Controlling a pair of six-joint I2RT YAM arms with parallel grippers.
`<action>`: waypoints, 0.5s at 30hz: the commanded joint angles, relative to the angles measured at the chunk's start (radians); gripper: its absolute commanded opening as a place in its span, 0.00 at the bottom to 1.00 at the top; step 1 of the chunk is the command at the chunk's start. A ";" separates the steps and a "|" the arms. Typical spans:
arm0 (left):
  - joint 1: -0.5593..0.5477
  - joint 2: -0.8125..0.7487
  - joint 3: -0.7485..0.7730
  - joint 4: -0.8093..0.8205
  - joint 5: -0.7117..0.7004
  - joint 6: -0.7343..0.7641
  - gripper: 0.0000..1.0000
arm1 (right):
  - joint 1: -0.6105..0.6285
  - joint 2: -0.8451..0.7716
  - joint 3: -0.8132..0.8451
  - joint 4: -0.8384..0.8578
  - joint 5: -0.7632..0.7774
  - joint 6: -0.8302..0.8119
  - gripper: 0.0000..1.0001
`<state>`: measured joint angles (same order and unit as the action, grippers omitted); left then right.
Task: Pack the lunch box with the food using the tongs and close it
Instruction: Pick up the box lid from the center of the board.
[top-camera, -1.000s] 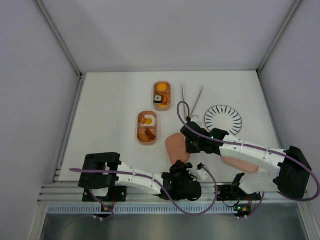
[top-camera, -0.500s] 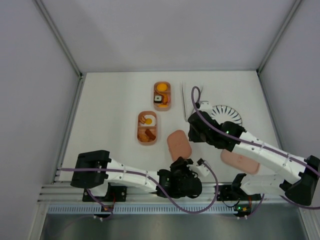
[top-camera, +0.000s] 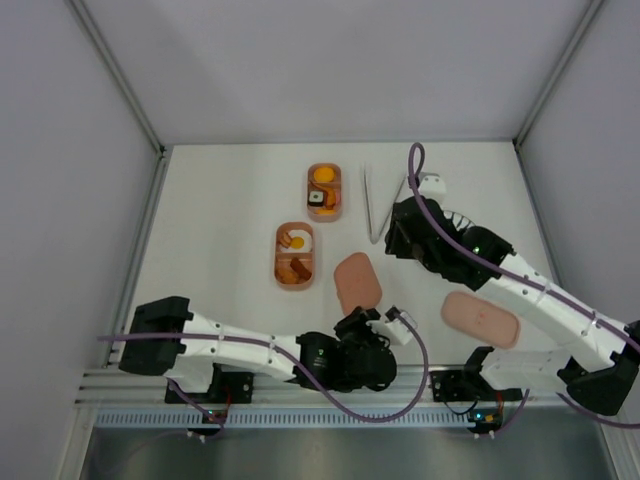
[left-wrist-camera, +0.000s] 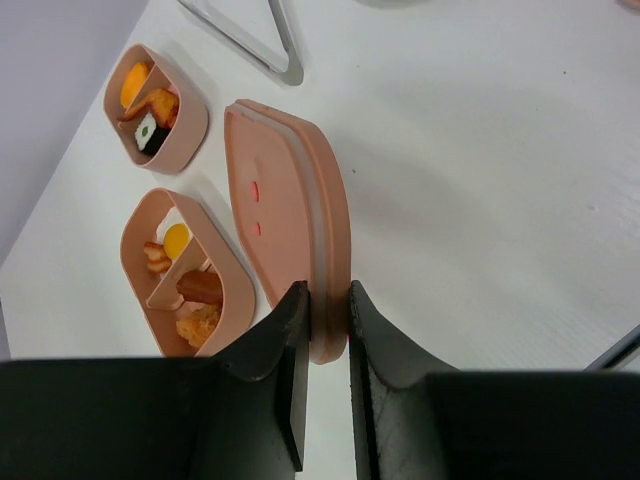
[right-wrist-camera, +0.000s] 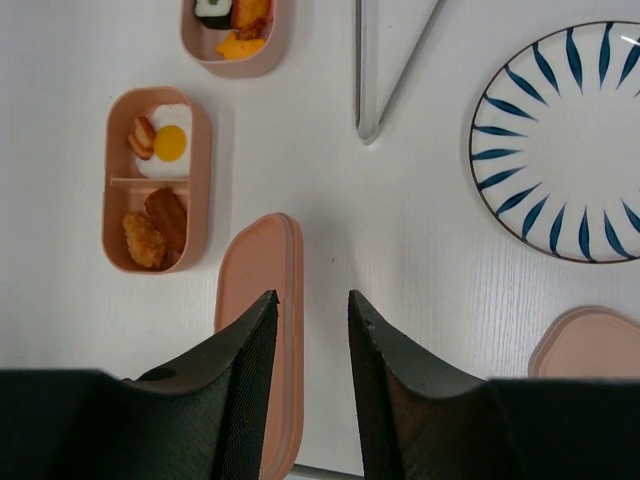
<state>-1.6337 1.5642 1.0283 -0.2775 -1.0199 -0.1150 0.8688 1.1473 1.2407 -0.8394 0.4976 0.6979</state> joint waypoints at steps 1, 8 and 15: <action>0.008 -0.091 -0.004 -0.009 -0.048 -0.020 0.00 | -0.016 -0.018 0.065 -0.027 0.039 -0.032 0.34; 0.115 -0.257 -0.039 -0.025 0.079 -0.127 0.00 | -0.048 -0.034 0.049 -0.015 0.038 -0.043 0.35; 0.383 -0.504 -0.125 0.052 0.463 -0.196 0.00 | -0.073 -0.052 0.029 0.000 0.025 -0.051 0.35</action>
<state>-1.3216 1.1355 0.9211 -0.2928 -0.7406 -0.2604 0.8165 1.1275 1.2648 -0.8383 0.5148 0.6651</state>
